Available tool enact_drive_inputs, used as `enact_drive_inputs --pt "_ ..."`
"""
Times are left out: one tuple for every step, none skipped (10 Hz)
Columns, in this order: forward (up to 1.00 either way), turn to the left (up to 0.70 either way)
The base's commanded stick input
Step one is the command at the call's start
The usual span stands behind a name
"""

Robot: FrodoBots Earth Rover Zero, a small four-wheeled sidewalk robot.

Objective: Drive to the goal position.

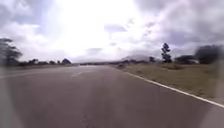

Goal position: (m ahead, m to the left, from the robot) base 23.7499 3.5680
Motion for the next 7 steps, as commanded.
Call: enact_drive_inputs --pt "1.0 0.0" --pt "1.0 0.0" --pt "1.0 0.0" --pt "1.0 0.0" --pt "1.0 0.0" --pt "1.0 0.0" --pt "1.0 0.0"
